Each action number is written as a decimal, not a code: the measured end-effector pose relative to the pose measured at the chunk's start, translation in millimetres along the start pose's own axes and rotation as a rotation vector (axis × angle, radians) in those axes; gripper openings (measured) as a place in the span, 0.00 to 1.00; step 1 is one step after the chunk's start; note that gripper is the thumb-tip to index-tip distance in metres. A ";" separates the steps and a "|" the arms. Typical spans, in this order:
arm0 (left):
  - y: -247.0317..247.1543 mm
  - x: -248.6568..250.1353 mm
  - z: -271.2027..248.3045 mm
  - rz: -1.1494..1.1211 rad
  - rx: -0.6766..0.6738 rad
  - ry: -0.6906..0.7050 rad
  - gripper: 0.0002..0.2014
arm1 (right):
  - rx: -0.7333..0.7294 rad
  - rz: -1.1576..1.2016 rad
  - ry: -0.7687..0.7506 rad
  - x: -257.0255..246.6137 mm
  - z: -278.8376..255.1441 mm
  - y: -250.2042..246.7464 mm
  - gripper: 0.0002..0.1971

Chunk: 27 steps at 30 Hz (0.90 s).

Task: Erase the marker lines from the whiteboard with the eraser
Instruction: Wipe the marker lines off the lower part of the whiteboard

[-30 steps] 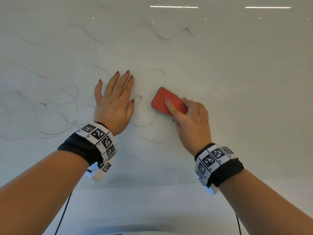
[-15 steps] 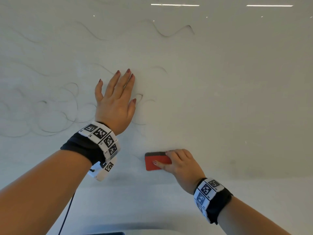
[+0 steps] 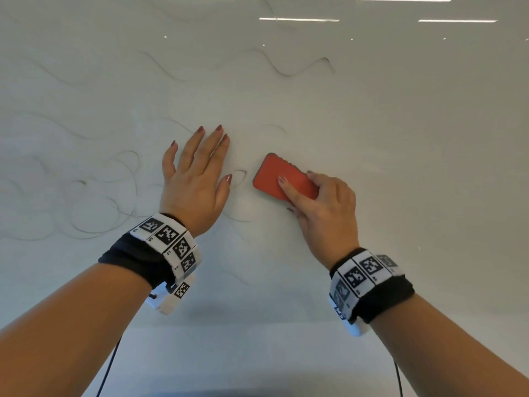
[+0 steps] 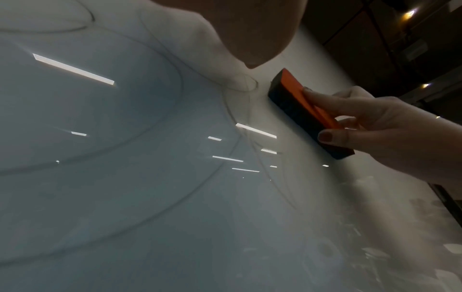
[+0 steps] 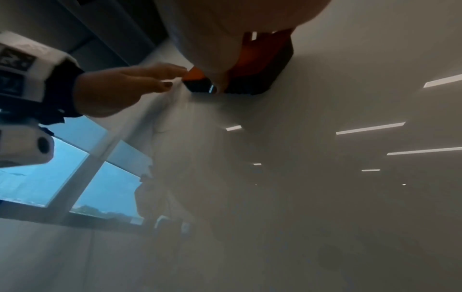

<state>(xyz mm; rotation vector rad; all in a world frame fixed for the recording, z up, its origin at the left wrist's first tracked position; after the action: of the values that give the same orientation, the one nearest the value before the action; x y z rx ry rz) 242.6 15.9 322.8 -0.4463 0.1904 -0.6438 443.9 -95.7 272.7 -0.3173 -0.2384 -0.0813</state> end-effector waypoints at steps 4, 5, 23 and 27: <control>-2.0 -11.4 1.1 -0.003 0.015 -0.035 0.27 | -0.023 0.019 -0.068 -28.1 -8.6 16.3 0.31; -1.5 -13.2 0.6 0.002 0.013 -0.034 0.27 | -0.061 0.032 -0.132 -35.4 -18.6 21.4 0.31; -1.1 -25.5 4.9 -0.003 0.002 0.035 0.26 | -0.288 0.002 -0.469 -34.7 -52.8 30.1 0.28; -3.0 -27.7 6.6 -0.021 0.016 0.051 0.26 | -0.127 -0.088 -0.297 -11.7 0.6 10.6 0.30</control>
<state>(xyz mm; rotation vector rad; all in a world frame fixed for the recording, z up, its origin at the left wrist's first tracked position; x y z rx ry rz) 221.3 33.2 331.0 -0.4176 0.2291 -0.6771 433.7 -85.0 267.2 -0.4460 -0.5429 -0.1366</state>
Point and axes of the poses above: each hand's wrist, its own z-axis towards the middle knuckle, its own y-axis out of the palm, x = y × z, the point moved 1 cm from there along z, towards the middle knuckle, and after that the axes turned 9 degrees about -y, right-handed, at the moved point
